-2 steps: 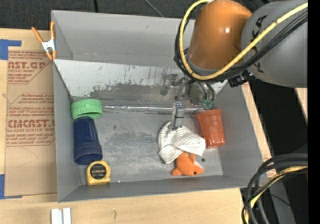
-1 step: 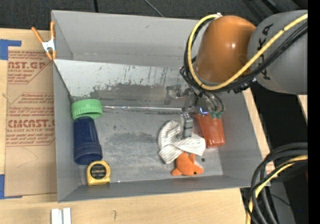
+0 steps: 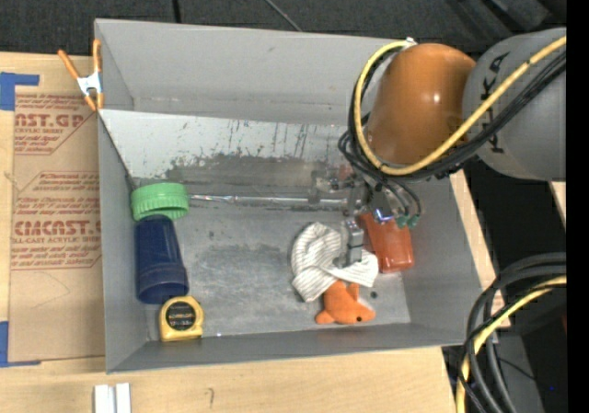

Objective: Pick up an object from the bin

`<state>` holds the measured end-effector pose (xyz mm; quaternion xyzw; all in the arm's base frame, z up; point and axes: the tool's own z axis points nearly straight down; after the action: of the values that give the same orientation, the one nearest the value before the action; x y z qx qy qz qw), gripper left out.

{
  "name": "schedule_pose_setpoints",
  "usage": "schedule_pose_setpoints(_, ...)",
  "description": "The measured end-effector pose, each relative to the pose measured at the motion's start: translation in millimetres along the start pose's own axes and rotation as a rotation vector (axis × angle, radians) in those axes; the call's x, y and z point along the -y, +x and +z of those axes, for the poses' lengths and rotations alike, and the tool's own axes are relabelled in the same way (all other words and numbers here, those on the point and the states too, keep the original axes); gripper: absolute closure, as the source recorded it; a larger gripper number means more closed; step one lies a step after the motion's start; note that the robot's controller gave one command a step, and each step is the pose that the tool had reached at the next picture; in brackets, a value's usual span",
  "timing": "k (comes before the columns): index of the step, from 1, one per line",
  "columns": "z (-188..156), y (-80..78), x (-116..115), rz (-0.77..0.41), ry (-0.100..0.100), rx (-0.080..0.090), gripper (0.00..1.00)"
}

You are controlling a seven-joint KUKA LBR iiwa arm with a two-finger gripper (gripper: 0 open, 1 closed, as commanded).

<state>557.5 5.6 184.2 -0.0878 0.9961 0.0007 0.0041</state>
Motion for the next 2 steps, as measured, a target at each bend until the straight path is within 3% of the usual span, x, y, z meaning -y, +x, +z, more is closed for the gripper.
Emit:
schedule_pose_setpoints(1,0,-25.4,-27,-0.063,0.002,-0.008,0.00)
schedule_pose_setpoints(2,30,13.1,-13,-0.182,-0.002,-0.001,0.00)
